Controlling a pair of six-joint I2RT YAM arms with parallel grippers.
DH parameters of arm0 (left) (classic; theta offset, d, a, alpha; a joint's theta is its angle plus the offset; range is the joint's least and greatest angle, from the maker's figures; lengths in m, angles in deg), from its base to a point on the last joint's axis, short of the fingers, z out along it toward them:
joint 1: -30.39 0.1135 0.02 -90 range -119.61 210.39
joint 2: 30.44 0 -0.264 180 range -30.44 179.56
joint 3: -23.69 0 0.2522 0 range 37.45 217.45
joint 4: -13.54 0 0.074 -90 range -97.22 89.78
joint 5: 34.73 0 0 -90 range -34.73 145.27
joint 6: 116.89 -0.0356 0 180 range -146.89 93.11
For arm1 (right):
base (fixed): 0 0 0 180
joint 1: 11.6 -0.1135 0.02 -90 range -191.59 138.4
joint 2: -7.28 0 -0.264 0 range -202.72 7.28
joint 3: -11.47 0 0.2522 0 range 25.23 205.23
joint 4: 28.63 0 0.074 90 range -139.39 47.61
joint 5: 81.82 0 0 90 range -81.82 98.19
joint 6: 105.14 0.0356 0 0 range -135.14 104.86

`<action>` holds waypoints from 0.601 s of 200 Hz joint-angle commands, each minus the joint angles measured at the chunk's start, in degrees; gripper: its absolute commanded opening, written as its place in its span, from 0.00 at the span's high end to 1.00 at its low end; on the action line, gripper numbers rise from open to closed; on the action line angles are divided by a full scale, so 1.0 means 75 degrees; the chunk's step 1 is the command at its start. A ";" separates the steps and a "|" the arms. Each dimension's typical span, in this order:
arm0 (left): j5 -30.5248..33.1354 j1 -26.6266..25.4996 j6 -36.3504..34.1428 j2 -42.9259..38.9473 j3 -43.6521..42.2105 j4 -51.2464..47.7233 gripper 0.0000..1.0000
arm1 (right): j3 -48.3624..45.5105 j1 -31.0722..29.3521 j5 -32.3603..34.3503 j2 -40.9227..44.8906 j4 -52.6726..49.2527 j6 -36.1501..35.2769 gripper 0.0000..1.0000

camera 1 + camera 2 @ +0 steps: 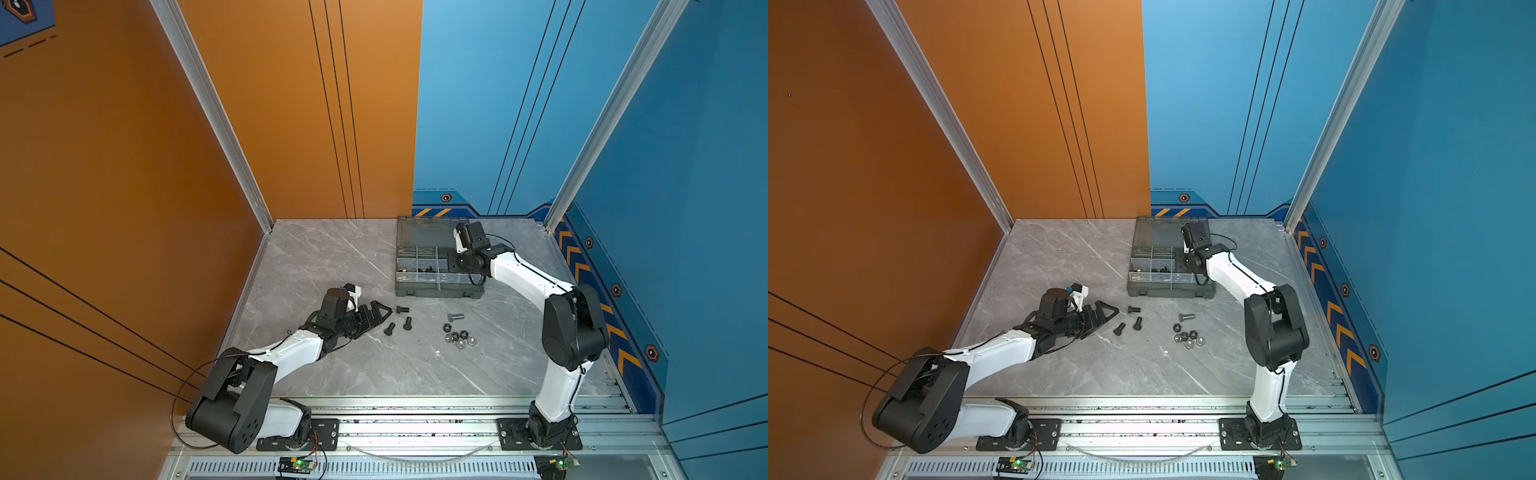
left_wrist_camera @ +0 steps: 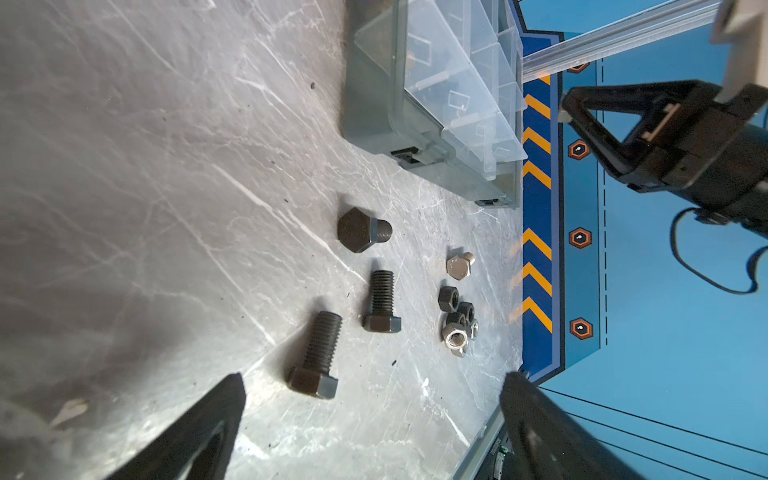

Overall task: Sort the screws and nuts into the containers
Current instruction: 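Lift the silver hex nut with the right gripper over the compartment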

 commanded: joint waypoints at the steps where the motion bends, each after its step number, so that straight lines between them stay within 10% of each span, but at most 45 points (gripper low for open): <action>1: -0.0154 -0.0160 -0.0050 -0.0016 0.0149 0.0065 0.02 | 0.0555 0.0046 -0.0122 -0.0544 -0.0073 0.0157 1.00; 120: -0.0014 -0.0272 0.0019 -0.0162 0.0113 0.0069 0.03 | 0.1139 0.0069 0.0182 -0.1502 -0.0357 -0.0019 0.84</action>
